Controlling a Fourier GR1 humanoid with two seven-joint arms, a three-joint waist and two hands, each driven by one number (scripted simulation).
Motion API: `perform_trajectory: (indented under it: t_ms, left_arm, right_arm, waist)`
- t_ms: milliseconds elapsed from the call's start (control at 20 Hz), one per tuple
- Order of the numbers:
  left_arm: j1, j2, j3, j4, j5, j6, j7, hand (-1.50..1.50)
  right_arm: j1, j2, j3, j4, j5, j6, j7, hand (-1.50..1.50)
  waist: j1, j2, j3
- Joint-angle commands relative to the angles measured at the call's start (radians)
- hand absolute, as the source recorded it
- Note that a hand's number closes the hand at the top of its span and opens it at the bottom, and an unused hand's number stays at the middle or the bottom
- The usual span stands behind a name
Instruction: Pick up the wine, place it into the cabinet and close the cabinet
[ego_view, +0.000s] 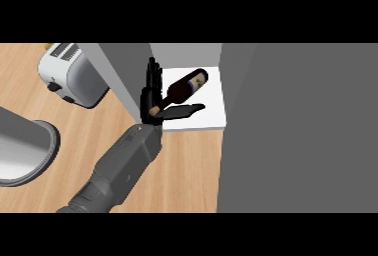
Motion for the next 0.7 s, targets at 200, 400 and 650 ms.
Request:
perform_trajectory:
  t_ms: [200,400,650]
  left_arm:
    - [0.195,0.000,-0.300,-0.394,0.090,0.279,0.070,-1.50]
    - [0.289,0.000,-0.381,-0.507,0.066,0.356,0.015,-1.50]
    - [0.367,0.000,-0.425,-0.630,0.017,0.404,0.020,-1.50]
  right_arm:
    - [0.055,0.002,0.007,-0.078,0.012,-0.015,0.023,-1.50]
    - [0.042,-0.028,-0.043,-0.108,-0.037,-0.004,0.047,-1.50]
    - [0.161,-0.028,-0.074,-0.164,-0.089,0.033,0.012,-1.50]
  waist:
    - [0.038,-0.004,0.000]
    - [0.041,-0.003,0.000]
    - [0.038,-0.003,0.001]
